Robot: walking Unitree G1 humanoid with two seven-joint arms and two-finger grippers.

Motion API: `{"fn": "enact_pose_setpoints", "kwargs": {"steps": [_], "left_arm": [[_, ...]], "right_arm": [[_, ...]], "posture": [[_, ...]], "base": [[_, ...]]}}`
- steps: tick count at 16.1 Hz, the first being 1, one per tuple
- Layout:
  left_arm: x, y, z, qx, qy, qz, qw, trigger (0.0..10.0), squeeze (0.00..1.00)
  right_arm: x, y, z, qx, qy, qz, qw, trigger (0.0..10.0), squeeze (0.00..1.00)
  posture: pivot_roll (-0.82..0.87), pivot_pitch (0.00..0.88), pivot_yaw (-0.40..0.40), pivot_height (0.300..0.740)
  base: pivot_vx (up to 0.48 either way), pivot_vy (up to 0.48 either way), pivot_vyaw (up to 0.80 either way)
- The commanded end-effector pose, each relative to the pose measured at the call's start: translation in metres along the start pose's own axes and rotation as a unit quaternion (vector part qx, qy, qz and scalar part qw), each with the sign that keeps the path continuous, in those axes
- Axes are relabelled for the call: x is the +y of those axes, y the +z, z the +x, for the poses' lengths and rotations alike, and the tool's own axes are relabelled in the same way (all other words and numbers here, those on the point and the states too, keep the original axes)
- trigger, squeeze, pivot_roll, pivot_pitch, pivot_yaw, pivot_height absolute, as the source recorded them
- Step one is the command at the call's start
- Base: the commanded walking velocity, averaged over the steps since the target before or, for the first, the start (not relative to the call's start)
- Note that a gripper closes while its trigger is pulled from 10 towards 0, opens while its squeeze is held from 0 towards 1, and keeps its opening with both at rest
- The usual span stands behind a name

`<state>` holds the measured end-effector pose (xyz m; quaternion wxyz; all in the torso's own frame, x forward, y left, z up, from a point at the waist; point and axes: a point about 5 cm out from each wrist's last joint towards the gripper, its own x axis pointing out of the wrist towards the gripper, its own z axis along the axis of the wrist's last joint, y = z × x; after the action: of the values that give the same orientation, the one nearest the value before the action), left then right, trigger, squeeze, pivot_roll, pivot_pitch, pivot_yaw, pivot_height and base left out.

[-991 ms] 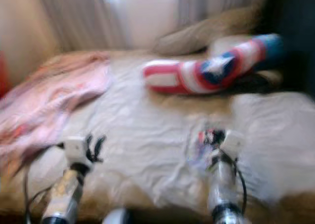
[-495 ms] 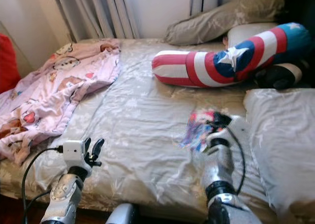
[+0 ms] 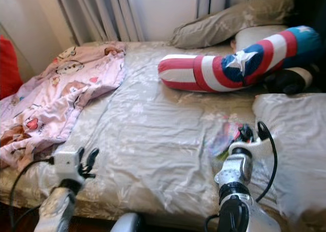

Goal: Clean up the room

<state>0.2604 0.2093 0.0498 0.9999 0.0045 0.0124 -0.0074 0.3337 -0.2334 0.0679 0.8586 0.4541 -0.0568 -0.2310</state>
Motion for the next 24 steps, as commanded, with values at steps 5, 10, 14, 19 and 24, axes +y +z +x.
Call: {"fn": "enact_pose_setpoints", "kwargs": {"steps": [5, 10, 14, 19, 24], "left_arm": [[0.008, 0.006, -0.012, 0.004, 0.000, 0.016, 1.000, 10.0, 0.00], [0.003, 0.005, -0.018, 0.023, -0.011, 0.018, 1.000, 10.0, 0.00], [0.004, 0.003, -0.018, 0.035, -0.016, 0.019, 0.999, 10.0, 0.00], [0.001, 0.002, -0.016, 0.040, -0.025, 0.013, 0.999, 10.0, 0.00], [0.003, 0.000, -0.018, 0.051, -0.028, 0.013, 0.998, 10.0, 0.00]], "right_arm": [[0.012, 0.008, 0.009, -0.013, 0.010, 0.080, 0.997, 10.0, 0.00], [0.007, -0.001, 0.005, 0.008, 0.002, 0.060, 0.998, 10.0, 0.00], [-0.020, -0.020, -0.015, 0.051, -0.010, -0.047, 0.998, 10.0, 0.00], [-0.072, -0.016, -0.042, 0.046, -0.094, -0.140, 0.985, 10.0, 0.00], [-0.114, -0.002, -0.064, 0.029, -0.190, -0.183, 0.964, 10.0, 0.59]], "posture": [[0.21, 0.103, 0.097, 0.651], [0.20, 0.123, 0.109, 0.651], [0.18, 0.115, 0.116, 0.651], [0.17, 0.122, 0.121, 0.651], [0.15, 0.137, 0.126, 0.651]], "base": [[0.000, 0.000, 0.00], [0.000, 0.000, 0.00], [0.000, 0.000, 0.00], [0.000, 0.000, 0.00], [0.000, 0.000, 0.00]]}}
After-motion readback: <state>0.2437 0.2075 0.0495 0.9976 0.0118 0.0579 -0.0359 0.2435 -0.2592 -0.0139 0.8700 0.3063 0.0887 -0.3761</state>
